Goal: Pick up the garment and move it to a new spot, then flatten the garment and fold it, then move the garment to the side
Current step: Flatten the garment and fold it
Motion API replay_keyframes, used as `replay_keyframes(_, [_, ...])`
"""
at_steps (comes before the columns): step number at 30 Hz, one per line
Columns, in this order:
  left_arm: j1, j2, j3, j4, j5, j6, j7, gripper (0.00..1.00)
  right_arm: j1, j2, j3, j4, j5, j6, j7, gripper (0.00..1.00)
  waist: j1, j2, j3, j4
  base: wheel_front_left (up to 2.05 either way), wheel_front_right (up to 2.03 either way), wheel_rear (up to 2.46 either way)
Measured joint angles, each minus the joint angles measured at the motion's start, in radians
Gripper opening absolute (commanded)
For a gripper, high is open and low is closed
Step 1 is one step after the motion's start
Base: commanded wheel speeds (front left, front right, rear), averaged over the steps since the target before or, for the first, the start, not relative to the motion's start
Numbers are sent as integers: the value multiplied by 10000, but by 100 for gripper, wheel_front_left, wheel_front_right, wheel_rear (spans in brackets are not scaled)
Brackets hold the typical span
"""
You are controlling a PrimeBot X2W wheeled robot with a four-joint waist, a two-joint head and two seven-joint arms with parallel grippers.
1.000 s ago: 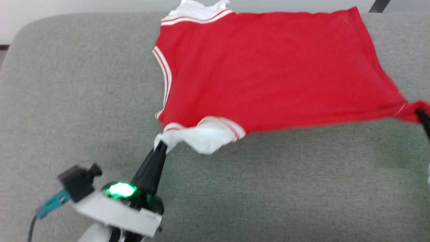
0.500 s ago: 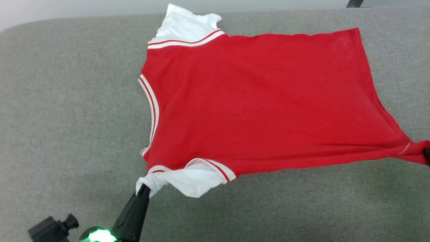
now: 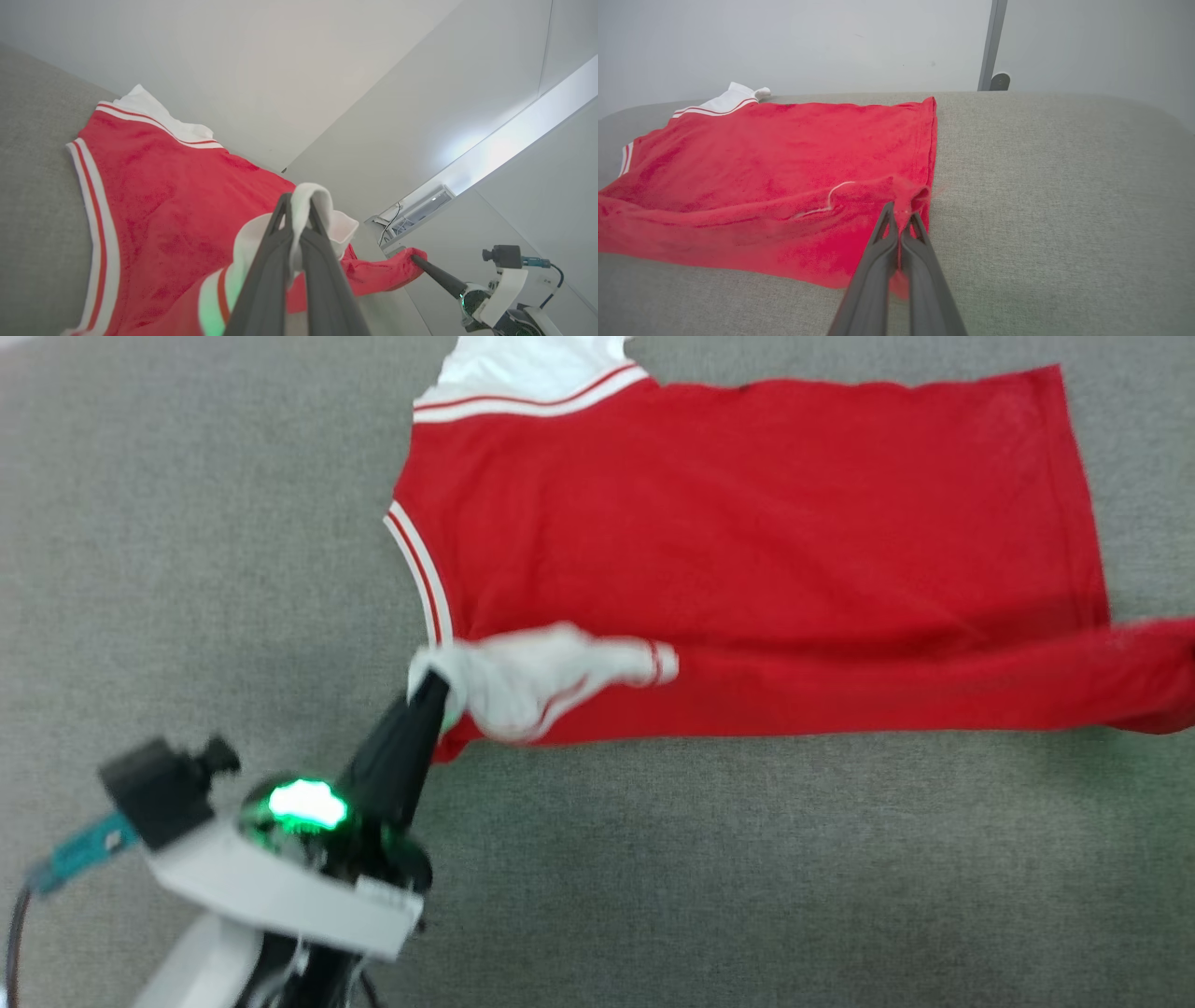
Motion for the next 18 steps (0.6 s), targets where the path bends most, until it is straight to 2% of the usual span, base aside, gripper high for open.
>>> replay_keyframes(6, [-1907,-240,-157,1645,-447,-98,79,0,-1323,-42,433,1012,479,0,159,0,0,0,583,42,0,0,0])
replay_keyframes(10, [-2893,-265,-445,2242,-642,-128,-21,0,-2041,-267,848,1703,598,0,222,0,0,0,958,38,0,0,0])
replay_keyframes(18, [-3431,-265,-982,3641,-573,-128,-489,0,-2637,-487,1517,2650,589,0,-176,0,0,0,1553,54,0,0,0])
